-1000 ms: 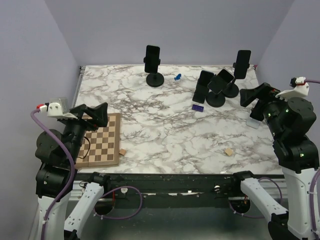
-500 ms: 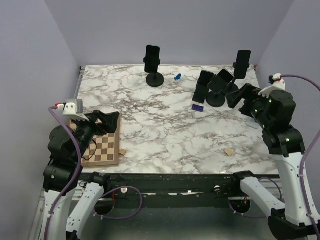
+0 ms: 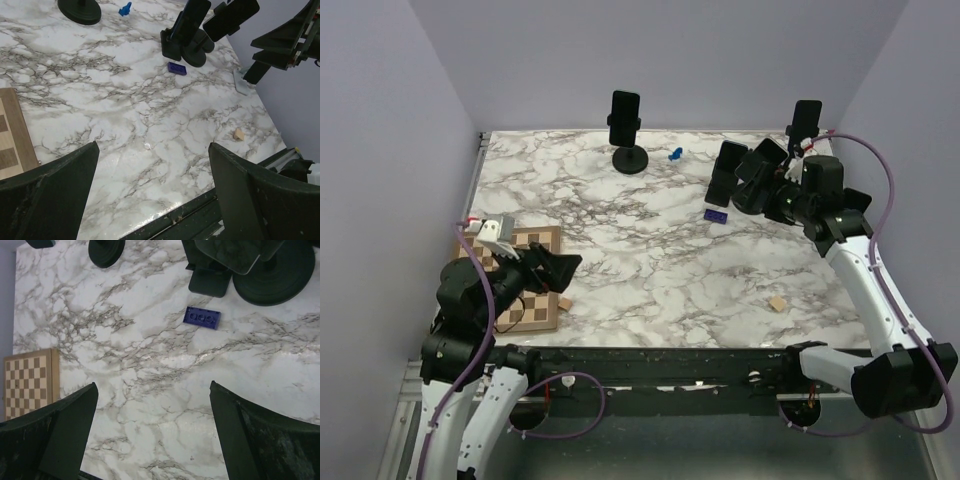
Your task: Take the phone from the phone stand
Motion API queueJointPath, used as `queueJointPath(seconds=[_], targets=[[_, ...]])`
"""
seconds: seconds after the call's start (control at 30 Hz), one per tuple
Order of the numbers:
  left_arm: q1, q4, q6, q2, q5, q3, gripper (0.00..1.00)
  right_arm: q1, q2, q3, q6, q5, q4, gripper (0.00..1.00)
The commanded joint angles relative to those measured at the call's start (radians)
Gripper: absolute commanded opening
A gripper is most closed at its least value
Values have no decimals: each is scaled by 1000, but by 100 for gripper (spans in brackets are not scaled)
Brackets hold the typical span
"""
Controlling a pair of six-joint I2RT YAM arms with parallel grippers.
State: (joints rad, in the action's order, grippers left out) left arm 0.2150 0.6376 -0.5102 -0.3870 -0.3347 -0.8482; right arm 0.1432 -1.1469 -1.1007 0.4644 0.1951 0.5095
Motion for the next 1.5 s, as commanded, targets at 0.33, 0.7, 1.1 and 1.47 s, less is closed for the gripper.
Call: queueJointPath(seconds=[0.33, 0.7, 1.1, 1.47], targets=[[-65, -422, 102, -759, -175, -280, 98, 10, 23, -2, 19, 186, 40, 100], [-206, -1111, -199, -1346, -555, -474, 84, 13, 120, 43, 13, 270, 83, 100], [-241, -1483, -523, -1850, -566, -771, 88, 14, 132, 41, 41, 346, 68, 100], [-218, -1767, -800, -2144, -608, -984, 88, 14, 100, 17, 30, 357, 70, 100]])
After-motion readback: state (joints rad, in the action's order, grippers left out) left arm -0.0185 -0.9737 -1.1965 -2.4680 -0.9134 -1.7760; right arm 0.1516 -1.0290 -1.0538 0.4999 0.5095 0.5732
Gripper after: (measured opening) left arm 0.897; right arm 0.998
